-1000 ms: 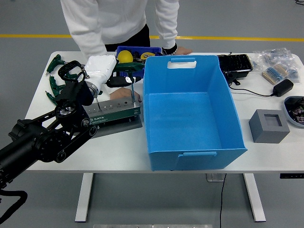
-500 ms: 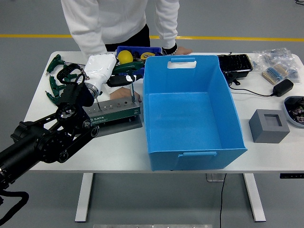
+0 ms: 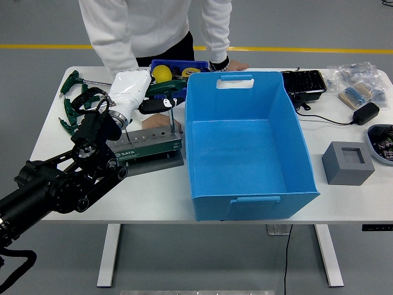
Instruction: Lift tool from toolbox,place it in box,lift tool from toolbox,place it in box
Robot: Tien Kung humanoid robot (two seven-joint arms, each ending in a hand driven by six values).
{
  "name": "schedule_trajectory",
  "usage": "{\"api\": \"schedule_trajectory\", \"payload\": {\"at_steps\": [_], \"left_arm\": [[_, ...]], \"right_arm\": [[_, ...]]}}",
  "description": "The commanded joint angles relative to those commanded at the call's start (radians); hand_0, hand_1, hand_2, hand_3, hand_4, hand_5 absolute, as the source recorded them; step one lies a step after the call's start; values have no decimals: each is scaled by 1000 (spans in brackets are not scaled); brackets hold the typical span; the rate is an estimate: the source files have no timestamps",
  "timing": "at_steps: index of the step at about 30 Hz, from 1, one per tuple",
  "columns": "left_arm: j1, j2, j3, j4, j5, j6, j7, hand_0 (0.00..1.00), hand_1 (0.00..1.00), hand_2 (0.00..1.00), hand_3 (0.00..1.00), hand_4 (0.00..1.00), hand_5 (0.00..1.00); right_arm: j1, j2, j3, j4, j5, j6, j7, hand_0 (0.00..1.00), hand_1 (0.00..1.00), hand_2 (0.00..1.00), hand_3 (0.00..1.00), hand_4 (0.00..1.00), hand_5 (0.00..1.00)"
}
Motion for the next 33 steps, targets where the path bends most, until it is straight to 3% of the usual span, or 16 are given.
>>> {"api": "schedule_trajectory", "payload": {"at_steps": [13,14,19,20,33], "left_arm": [[-13,25,-14,-49,-35,11,-51,155,2,2,27,986,799],[-15,29,-16,-53,-37,10,-55,159,2,2,24,884,784],[-23,46,-20,-70,-42,10,-64,159,2,2,24,884,784],[-24,49,-21,-73,-44,11,-66,168,2,2,23,787,711],[-36,75,-25,-112,-62,2,-79,173,2,2,21,757,647]], "right_arm": [[4,0,-7,-1,12,1,2,704,674,724,554,791,689],[4,-1,-8,-1,13,2,2,703,673,723,554,791,690],[4,-1,-9,-2,16,2,3,703,673,723,554,791,690],[4,-1,-9,-2,16,2,3,704,672,722,554,792,689],[4,0,-8,-3,17,1,3,702,673,721,554,792,689]]}}
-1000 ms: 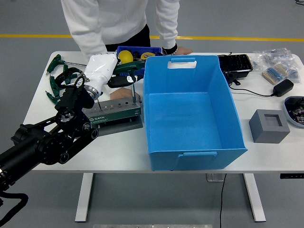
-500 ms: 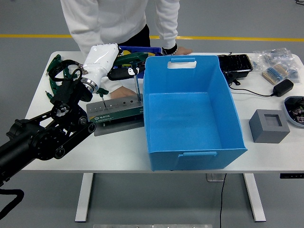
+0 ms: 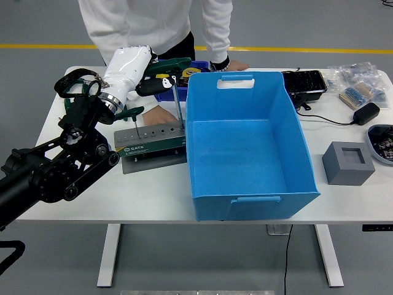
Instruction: Lift tool from toolbox,place it in box,lift tool from toolbox,place it in box
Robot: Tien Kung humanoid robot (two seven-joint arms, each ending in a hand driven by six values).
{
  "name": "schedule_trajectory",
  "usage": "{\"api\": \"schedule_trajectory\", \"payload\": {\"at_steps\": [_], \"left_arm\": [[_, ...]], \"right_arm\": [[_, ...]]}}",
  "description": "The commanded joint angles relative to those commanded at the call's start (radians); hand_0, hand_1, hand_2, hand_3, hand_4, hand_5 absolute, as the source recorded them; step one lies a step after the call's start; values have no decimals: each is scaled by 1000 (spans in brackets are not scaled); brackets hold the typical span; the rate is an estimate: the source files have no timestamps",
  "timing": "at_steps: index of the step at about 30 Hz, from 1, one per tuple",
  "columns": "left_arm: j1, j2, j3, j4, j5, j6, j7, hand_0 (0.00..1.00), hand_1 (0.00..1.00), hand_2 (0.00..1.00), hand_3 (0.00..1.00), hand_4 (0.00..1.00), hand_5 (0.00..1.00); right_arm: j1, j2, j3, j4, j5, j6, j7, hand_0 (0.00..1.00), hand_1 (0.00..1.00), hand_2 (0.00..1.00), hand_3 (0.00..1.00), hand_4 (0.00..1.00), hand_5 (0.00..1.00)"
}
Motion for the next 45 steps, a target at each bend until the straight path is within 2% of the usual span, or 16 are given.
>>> {"api": "schedule_trajectory", "payload": {"at_steps": [7,20,32,39,45], "left_arm": [[-16,18,1,-30,-4,-24,3,173,2,2,21,741,636],[-74,65,-2,-110,-4,-111,35,171,2,2,20,730,612],[-141,125,-14,-143,32,-135,42,171,2,2,21,729,597],[-164,146,-54,-223,40,-149,51,171,2,2,21,728,591],[-159,136,-73,-312,22,-149,56,171,2,2,21,728,591]], "right_arm": [[0,0,-1,0,3,0,1,703,673,721,553,791,690],[-5,2,-9,-2,20,0,6,703,673,722,553,790,690],[-5,3,-6,-3,17,0,5,702,673,722,552,789,690],[-6,3,-1,-3,9,-1,2,702,673,722,552,788,690],[-9,4,3,-3,3,-2,0,701,673,722,552,788,689]]}}
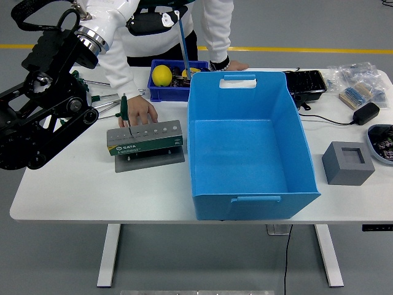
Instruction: Lift tool from toolbox,place it in box,lift tool from toolbox,place it in box
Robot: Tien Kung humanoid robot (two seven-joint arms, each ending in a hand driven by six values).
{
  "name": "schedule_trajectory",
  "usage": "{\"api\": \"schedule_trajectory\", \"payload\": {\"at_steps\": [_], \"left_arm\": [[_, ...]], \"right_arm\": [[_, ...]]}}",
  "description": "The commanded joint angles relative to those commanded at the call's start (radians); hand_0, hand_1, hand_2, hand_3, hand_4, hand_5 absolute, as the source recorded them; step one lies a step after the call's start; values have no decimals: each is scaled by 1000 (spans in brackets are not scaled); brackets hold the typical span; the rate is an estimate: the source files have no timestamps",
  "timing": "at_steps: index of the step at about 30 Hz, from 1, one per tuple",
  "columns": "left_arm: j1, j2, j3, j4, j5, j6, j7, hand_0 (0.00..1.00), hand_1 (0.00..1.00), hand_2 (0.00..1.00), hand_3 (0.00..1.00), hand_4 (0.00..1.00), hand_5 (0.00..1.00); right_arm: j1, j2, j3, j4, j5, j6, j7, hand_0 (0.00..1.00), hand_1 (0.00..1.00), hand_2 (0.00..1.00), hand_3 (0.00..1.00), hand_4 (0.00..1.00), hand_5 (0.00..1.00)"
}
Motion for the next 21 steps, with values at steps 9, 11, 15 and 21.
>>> {"api": "schedule_trajectory", "payload": {"at_steps": [9,11,15,21], "left_arm": [[10,-47,92,-85,-63,10,-7,169,2,2,21,722,578],[12,-63,129,-89,-72,11,-8,169,2,2,21,722,578],[11,-101,203,-78,-94,-4,-12,169,2,2,23,718,559],[6,-152,316,-37,-129,-4,-32,169,2,2,36,717,556]], "right_arm": [[-2,1,4,1,-6,-1,-2,701,674,721,552,787,690],[-2,0,4,1,-6,-1,-2,701,674,721,552,787,690],[-3,0,6,2,-11,-1,-3,701,674,720,551,787,691],[-1,-2,3,3,-7,0,-3,701,674,721,551,787,689]]}}
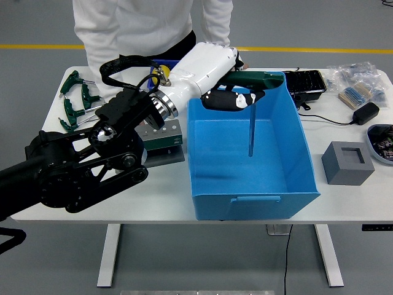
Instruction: Lift tool from toolbox,place it in box,lift tool from toolbox,place it in box
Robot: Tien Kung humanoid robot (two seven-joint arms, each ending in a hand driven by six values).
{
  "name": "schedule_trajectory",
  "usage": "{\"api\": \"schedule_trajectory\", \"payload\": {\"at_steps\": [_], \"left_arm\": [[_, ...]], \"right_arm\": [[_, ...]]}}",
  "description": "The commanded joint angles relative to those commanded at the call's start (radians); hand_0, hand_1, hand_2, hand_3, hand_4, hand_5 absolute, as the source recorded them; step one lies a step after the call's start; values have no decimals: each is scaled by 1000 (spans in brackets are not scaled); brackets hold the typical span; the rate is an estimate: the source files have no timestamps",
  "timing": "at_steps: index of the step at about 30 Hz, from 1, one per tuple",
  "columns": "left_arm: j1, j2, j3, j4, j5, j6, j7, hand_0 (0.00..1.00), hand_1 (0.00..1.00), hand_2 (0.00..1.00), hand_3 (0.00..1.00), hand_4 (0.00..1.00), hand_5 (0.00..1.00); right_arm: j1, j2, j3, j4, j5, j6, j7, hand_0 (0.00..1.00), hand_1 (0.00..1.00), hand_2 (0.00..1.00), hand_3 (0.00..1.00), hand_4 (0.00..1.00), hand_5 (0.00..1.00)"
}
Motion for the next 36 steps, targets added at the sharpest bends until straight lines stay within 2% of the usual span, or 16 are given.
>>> {"api": "schedule_trajectory", "payload": {"at_steps": [3,8,10,11,13,16,17,20,22,23,28,29,36], "left_arm": [[-7,-17,51,23,-18,-16,-13,169,2,2,36,717,556],[-10,-32,78,37,-35,-32,-28,189,2,22,58,717,552],[-11,-33,82,40,-54,-58,-36,189,2,22,58,717,552],[-11,-33,82,41,-67,-80,-40,315,168,218,263,727,553],[-10,-34,82,42,-83,-132,-44,315,168,218,263,727,553],[-10,-36,84,50,-99,-160,-46,315,168,218,263,727,553],[-10,-38,85,55,-107,-169,-49,392,352,397,490,751,574],[-12,-43,88,75,-129,-190,-63,392,352,397,490,751,574],[-15,-47,86,87,-140,-220,-74,392,352,397,490,751,574],[-17,-49,85,92,-141,-228,-79,499,490,577,584,739,569],[-22,-54,73,105,-128,-223,-94,499,490,577,584,739,569],[-22,-54,70,105,-127,-221,-96,533,547,627,603,742,569],[-18,-52,28,112,-116,-209,-99,545,562,642,609,738,563]], "right_arm": [[3,-2,-3,0,4,1,1,701,674,721,551,787,689],[5,-4,-8,0,13,1,5,701,673,720,552,787,690],[6,-5,-9,0,14,1,6,701,673,720,552,787,690],[7,-5,-10,-1,15,1,6,701,673,721,552,788,689],[7,-6,-9,-1,15,1,6,701,673,721,552,788,689],[7,-7,-7,-1,11,1,5,701,673,721,552,788,689],[7,-7,-7,-1,11,0,5,701,672,721,552,787,689],[9,-8,-7,-1,10,0,5,701,672,721,552,787,689],[11,-9,-5,-1,6,0,4,701,672,721,552,787,689],[12,-10,-4,0,5,0,4,701,671,721,553,788,688],[15,-12,-7,0,9,0,6,701,671,721,553,788,688],[15,-12,-7,0,9,0,7,701,671,721,553,788,689],[17,-14,-8,1,8,0,7,700,671,721,553,789,689]]}}
